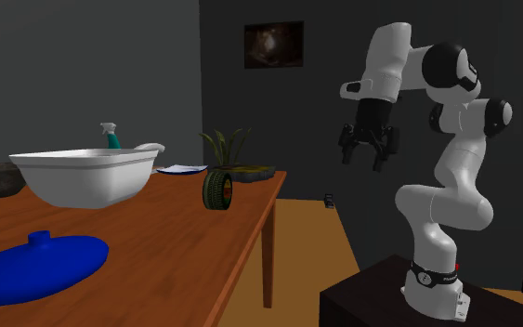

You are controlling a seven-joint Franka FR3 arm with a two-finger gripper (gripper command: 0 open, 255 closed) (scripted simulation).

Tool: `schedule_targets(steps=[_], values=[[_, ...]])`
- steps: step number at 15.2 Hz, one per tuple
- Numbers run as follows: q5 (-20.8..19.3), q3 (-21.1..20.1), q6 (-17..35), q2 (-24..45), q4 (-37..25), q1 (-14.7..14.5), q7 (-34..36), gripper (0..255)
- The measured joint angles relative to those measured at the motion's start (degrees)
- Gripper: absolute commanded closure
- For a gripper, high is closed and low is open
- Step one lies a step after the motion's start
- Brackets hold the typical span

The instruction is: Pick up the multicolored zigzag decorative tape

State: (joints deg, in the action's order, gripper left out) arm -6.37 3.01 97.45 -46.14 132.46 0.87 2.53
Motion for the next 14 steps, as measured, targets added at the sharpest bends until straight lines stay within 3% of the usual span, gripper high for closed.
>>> schedule_targets(steps=[5,14], values=[[-1.59,4.27,0.90,4.74,-3.25,-0.23,-6.27,0],[-2.06,15.90,1.34,22.86,-19.02,-2.18,-25.49,0]])
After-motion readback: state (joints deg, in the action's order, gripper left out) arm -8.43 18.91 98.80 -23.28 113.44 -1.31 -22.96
